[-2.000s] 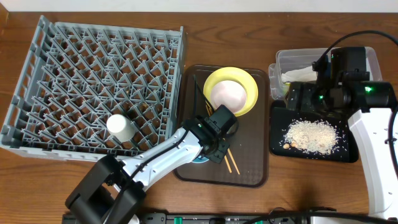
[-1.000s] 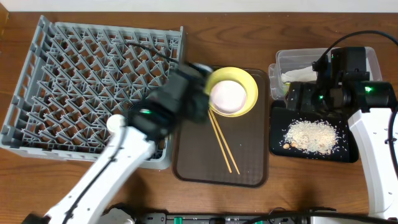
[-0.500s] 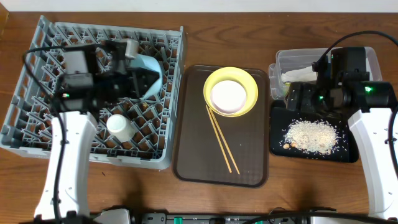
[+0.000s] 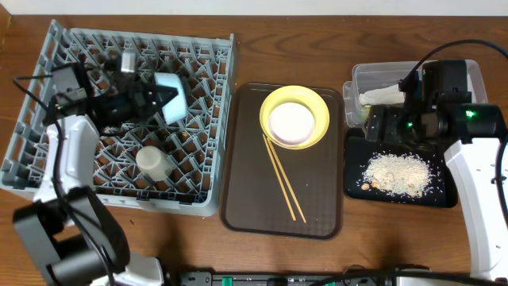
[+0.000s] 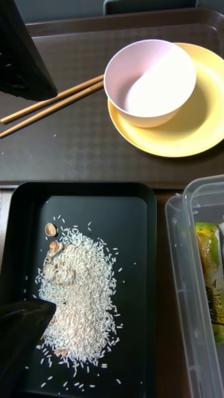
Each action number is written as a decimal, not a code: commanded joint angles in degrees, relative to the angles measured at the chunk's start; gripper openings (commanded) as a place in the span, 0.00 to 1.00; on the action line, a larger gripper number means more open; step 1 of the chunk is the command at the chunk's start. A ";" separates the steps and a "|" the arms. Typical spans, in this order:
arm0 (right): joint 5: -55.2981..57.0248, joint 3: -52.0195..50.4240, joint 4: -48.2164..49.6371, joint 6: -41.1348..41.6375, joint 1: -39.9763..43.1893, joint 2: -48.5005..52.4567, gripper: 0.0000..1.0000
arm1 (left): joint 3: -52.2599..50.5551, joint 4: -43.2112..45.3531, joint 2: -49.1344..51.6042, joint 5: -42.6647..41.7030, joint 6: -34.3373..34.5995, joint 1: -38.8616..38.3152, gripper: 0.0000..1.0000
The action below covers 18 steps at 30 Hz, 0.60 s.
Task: Sort waste into correct bins and load items into the dishwasher
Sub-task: 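Set the blue bowl into the dish rack and release it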
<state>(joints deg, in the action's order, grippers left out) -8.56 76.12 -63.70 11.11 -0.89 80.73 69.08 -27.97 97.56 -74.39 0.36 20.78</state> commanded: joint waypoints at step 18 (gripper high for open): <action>-0.24 1.03 -0.17 -0.02 0.33 -0.48 0.99 | 0.48 -2.29 4.35 4.11 -0.33 11.89 0.49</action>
<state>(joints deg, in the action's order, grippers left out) -8.56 76.12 -63.72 11.11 -0.89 80.73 69.08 -29.61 101.58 -74.08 0.23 31.11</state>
